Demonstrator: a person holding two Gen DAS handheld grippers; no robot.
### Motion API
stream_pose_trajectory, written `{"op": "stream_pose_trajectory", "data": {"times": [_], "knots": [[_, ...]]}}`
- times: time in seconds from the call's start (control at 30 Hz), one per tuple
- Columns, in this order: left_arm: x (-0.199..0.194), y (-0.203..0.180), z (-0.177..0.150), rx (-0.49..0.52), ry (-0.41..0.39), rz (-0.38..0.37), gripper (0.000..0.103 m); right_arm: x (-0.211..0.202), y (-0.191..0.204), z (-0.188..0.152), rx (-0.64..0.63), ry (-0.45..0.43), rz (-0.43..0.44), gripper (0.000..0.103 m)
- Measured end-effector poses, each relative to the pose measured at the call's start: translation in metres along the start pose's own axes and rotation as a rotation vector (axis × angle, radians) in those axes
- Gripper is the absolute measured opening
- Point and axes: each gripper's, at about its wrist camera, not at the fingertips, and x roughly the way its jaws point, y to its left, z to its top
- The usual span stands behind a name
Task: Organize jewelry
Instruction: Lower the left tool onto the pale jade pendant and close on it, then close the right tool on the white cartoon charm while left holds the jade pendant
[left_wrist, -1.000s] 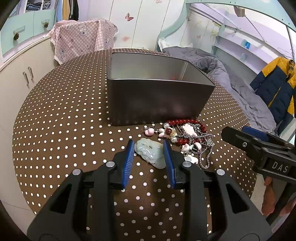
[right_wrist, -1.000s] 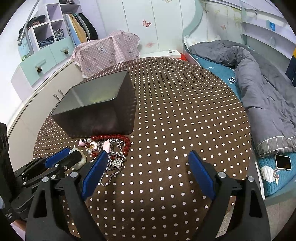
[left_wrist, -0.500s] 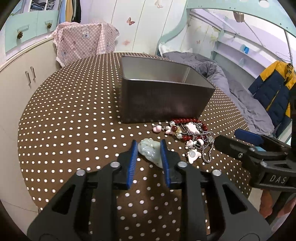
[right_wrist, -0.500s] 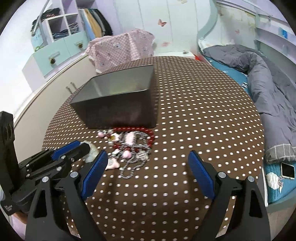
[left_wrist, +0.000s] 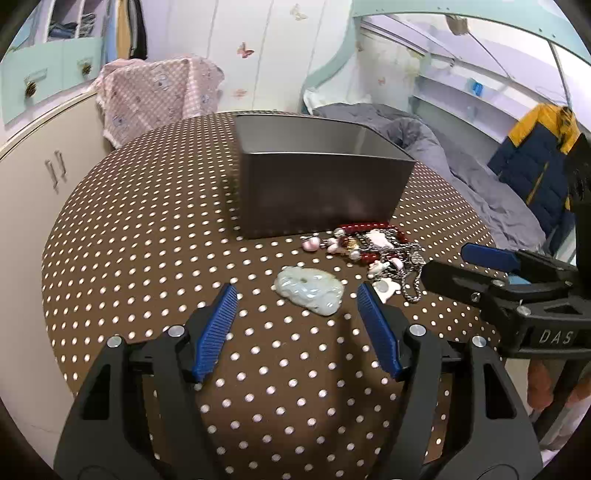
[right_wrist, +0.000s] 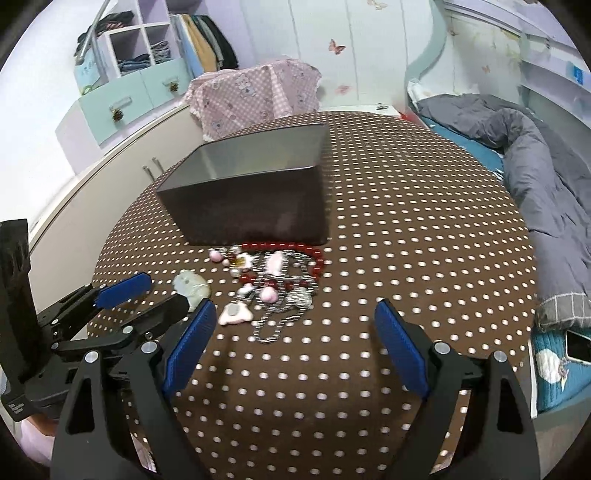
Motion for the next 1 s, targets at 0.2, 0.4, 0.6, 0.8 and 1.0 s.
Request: {"op": "stream_pose_trajectory", "data": {"times": [0.2,0.4,0.6,0.8,1.0], "knots": [[0.014,-0.009,0.004,0.09,0.005,-0.009,0.067,-0.004,-0.01,-0.002,0.03,-0.004,-0.018,0.084],[0.015,-0.019,0.001,0.158,0.004,0.028,0.043,-0.003,-0.005,-0.002,0.024,-0.002,-0.012,0.084],[0.014,-0.018,0.0,0.149,-0.002,0.022,0.043,-0.003,0.001,-0.003,0.006,-0.003,0.006,0.084],[0.006,-0.008,-0.003,0.11,-0.017,0.03,0.043,-0.005,0.009,-0.005,-0.017,-0.013,0.035,0.077],[-0.006,0.009,-0.009,0.041,-0.068,0.035,0.043,-0.003,0.025,-0.004,-0.082,-0.034,0.128,0.055]]}}
